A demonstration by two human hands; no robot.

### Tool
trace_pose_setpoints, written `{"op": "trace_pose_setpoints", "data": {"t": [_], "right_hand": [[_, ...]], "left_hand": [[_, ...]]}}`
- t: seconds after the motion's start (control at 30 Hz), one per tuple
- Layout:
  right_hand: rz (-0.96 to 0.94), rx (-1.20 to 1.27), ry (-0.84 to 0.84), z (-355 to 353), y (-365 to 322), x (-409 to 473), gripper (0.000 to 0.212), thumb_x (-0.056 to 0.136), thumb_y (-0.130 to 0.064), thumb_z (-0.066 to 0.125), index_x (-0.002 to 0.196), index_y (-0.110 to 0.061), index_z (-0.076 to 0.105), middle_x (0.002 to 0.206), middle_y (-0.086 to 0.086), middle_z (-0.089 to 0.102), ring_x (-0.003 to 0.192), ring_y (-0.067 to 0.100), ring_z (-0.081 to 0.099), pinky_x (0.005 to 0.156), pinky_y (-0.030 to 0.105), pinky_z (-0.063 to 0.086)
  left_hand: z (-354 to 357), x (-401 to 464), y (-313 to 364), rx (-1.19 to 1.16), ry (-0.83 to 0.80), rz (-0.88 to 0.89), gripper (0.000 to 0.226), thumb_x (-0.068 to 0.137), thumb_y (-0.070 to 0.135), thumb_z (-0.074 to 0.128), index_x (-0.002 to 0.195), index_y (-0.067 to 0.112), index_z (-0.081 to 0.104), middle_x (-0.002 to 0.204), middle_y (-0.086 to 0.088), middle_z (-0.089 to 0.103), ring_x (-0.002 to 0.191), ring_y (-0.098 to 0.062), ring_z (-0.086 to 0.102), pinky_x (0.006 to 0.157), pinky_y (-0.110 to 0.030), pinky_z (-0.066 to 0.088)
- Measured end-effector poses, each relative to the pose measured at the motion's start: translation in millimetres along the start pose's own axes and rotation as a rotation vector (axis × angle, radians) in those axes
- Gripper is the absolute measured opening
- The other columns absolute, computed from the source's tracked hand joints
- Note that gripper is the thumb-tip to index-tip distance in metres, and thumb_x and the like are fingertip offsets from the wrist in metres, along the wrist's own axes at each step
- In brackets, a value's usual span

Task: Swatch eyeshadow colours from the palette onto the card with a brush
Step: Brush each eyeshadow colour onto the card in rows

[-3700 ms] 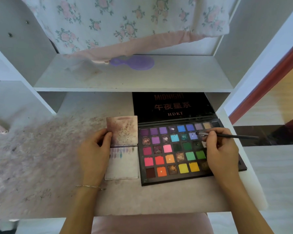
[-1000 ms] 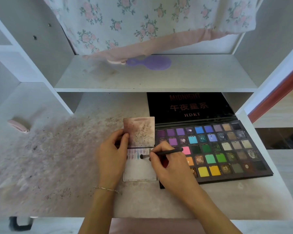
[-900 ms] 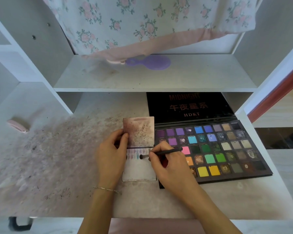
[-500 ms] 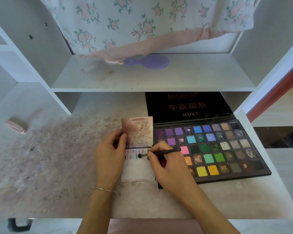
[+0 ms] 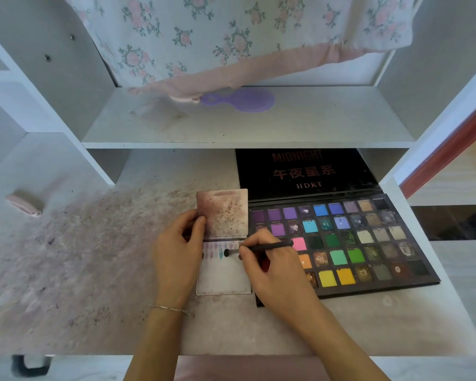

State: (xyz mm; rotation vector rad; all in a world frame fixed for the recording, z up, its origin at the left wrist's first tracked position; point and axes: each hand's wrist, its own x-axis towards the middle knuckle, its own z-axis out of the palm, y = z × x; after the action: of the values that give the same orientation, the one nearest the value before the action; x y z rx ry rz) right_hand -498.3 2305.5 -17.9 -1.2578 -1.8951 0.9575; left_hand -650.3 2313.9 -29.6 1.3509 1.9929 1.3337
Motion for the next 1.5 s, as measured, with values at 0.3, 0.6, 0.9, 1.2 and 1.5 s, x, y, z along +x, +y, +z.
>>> {"op": "trace_pose_setpoints", "data": {"t": [0.3, 0.6, 0.9, 1.2, 1.5], "right_hand": [[-0.048, 0.243, 0.190, -4.9, -5.3, -5.2, 0.020, 0.082, -0.017, 0.053, 0.082, -0.037, 0.053, 0.073, -0.012, 0.060, 0.073, 0.004, 0.058, 0.059, 0.012, 0.046], [-0.024, 0.308, 0.288, -12.4, -1.0, -4.8, 0.020, 0.085, -0.019, 0.047, 0.088, -0.034, 0.060, 0.081, -0.010, 0.065, 0.078, 0.007, 0.063, 0.069, 0.018, 0.051], [-0.022, 0.101, 0.435, -61.6, 21.7, -16.9, 0.026, 0.089, -0.011, 0.048, 0.086, -0.037, 0.051, 0.085, -0.012, 0.057, 0.080, 0.003, 0.058, 0.063, 0.019, 0.052], [0.148, -0.009, 0.692, -100.7, 56.4, -22.8, 0.022, 0.089, -0.005, 0.050, 0.090, -0.027, 0.048, 0.080, -0.016, 0.056, 0.076, -0.012, 0.057, 0.053, 0.007, 0.046], [0.185, -0.117, 0.741, -101.2, 68.2, -23.7, 0.019, 0.089, -0.007, 0.051, 0.091, -0.025, 0.047, 0.078, -0.021, 0.051, 0.075, -0.010, 0.056, 0.052, 0.007, 0.042]], "left_hand": [[-0.7, -0.9, 0.4, 0.002, -0.004, -0.008, 0.022, 0.088, 0.016, 0.056, 0.108, 0.018, 0.065, 0.086, 0.018, 0.060, 0.076, 0.011, 0.054, 0.067, -0.005, 0.040], [-1.6, -0.2, 1.5, -0.023, -0.019, -0.030, 0.022, 0.088, 0.016, 0.056, 0.108, 0.018, 0.065, 0.083, 0.021, 0.059, 0.077, 0.009, 0.054, 0.068, -0.009, 0.041], [-1.9, -0.9, 0.4, -0.022, -0.019, -0.035, 0.023, 0.089, 0.015, 0.055, 0.110, 0.014, 0.065, 0.085, 0.015, 0.060, 0.075, 0.007, 0.053, 0.065, -0.008, 0.039], [-1.5, -0.8, 1.4, 0.018, -0.037, -0.025, 0.022, 0.090, 0.015, 0.053, 0.108, 0.015, 0.065, 0.091, 0.007, 0.063, 0.074, 0.006, 0.054, 0.060, -0.005, 0.036], [-1.8, -1.4, 1.4, 0.053, -0.031, -0.013, 0.023, 0.090, 0.016, 0.053, 0.110, 0.014, 0.065, 0.091, 0.010, 0.061, 0.074, 0.008, 0.052, 0.063, -0.005, 0.035]]}}
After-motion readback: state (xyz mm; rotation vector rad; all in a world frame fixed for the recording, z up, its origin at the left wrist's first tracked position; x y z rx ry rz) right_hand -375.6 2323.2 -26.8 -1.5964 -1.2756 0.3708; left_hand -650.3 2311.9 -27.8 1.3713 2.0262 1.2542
